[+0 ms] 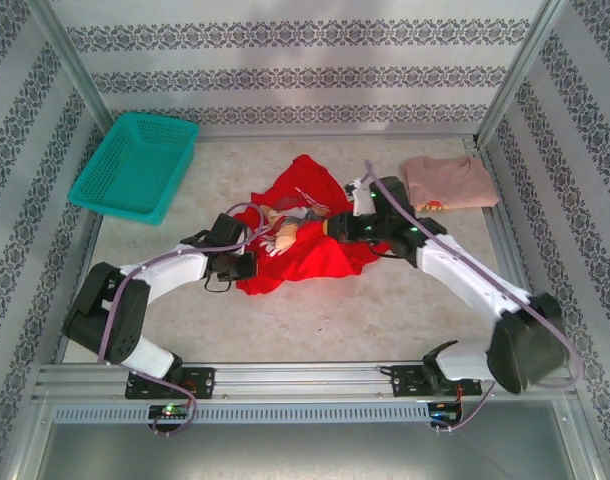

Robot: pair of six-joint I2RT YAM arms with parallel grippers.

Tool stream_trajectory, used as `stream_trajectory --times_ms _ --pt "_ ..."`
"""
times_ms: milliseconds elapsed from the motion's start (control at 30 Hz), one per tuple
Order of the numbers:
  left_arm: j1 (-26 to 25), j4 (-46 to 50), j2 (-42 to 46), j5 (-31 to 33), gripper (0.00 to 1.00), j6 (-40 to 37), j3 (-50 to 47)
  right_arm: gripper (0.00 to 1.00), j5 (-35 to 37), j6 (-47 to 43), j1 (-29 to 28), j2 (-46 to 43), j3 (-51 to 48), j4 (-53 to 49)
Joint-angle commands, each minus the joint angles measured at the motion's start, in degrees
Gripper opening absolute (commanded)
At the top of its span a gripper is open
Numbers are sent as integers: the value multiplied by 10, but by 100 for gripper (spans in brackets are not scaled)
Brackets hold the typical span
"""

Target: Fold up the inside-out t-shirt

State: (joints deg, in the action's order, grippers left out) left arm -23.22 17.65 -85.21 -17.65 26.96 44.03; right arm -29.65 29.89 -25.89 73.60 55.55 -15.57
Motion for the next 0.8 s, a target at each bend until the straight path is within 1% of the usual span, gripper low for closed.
stream_trajectory --times_ms 0,67,100,167,200,267,333,400,433,467,500,533,567,600,633,667,700,767 --pt "-12 44 109 -109 0 3 -9 0 -6 -23 7 -93 21 -173" --pt "-12 74 184 -145 0 30 -17 0 6 -41 14 -133 33 -233" --pt "-13 99 222 -144 0 35 -14 0 15 -49 21 -148 43 -254" --pt "-11 163 263 -104 0 29 4 0 30 -68 43 -155 61 -270" --pt "-11 192 267 -83 0 16 17 0 48 -83 55 -145 71 -277" --pt "-11 215 255 -66 0 -12 31 0 123 -116 65 -112 92 -278" --pt "-12 196 230 -86 0 -34 27 0 216 -136 64 -59 104 -244" --pt "-14 164 211 -96 0 -37 15 0 284 -136 64 2 103 -193" --pt "-17 139 206 -106 0 -38 5 1 313 -140 62 35 118 -191" --pt "-20 123 203 -107 0 -34 -2 11 347 -145 56 58 136 -204" --pt "-23 109 201 -112 0 -30 -6 21 398 -162 35 75 154 -228" --pt "-26 99 200 -118 0 -28 -8 31 446 -186 -2 74 157 -239" --pt "-29 92 200 -122 0 -26 -8 37 461 -217 -45 60 139 -223" --pt "-31 85 201 -129 0 -22 -10 42 434 -248 -92 37 105 -188" --pt "-32 78 202 -133 0 -22 -12 43 367 -258 -125 14 67 -151" --pt "-33 76 201 -134 0 -22 -12 44 289 -263 -143 0 39 -117" --pt "-33 78 201 -132 0 -22 -11 45 231 -255 -162 -6 13 -83" --pt "-34 83 199 -131 0 -21 -8 46 177 -259 -193 5 -6 -58"
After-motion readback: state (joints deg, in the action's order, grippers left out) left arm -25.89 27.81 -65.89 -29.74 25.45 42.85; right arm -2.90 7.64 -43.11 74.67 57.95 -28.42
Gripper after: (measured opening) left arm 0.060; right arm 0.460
